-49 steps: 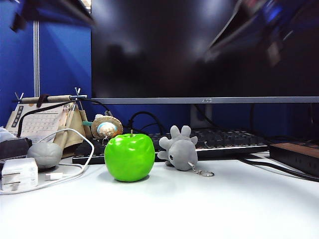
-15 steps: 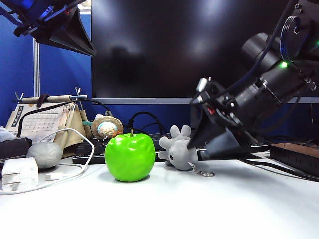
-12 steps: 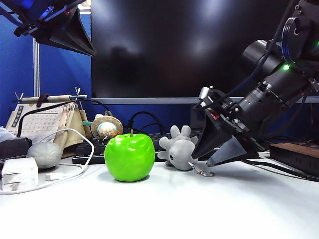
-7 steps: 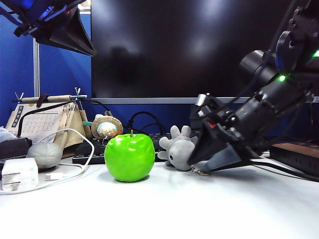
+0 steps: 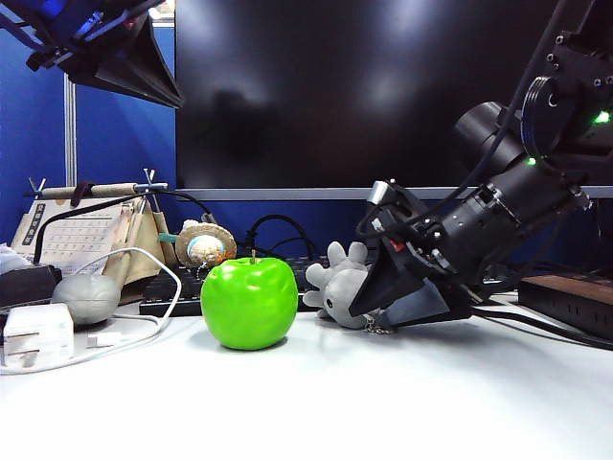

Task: Place the tilting octopus upright.

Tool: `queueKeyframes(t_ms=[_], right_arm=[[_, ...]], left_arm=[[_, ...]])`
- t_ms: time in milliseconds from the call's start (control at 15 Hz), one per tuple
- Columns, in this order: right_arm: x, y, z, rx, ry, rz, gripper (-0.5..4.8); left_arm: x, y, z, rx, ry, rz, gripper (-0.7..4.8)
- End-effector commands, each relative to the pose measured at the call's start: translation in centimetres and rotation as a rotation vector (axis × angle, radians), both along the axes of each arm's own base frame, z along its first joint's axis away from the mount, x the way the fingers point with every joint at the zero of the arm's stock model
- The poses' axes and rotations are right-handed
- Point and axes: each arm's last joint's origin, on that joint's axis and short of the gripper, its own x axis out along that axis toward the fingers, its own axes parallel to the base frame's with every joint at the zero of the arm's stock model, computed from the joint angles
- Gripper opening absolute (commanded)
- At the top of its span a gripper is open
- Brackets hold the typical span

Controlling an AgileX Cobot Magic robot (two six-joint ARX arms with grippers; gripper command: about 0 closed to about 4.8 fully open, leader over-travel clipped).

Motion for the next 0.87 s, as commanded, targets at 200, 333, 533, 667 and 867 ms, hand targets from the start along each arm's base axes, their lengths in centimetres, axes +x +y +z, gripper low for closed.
queueKeyframes(t_ms=[200, 333, 533, 667, 867], right_arm=[[0.3, -0.3, -0.4, -0.137, -0.001, -0.113, 2.25], [0.2, -0.1, -0.3, -0.160, -0.010, -0.123, 2.26], [-0.6, 0.5, -0.8, -0.325, -0.046, -0.096, 2.25], [-0.9, 1.1, -0.9, -0.389, -0.082, -0.082, 2.25], [-0.8, 1.1, -0.9, -0.432, -0.096, -0.112, 2.20]], left_arm=[[0.0, 0.0, 0.3, -0.008, -0.015, -0.004, 0.22], [0.0, 0.0, 0.3, -0.008, -0.015, -0.005, 0.22], [0.0, 0.0, 0.3, -0.008, -0.015, -0.005, 0.22], [0.0, 0.0, 0.3, -0.008, -0.015, -0.005, 0.22], [0.0, 0.0, 0.3, -0.008, -0.015, -0.005, 0.22]])
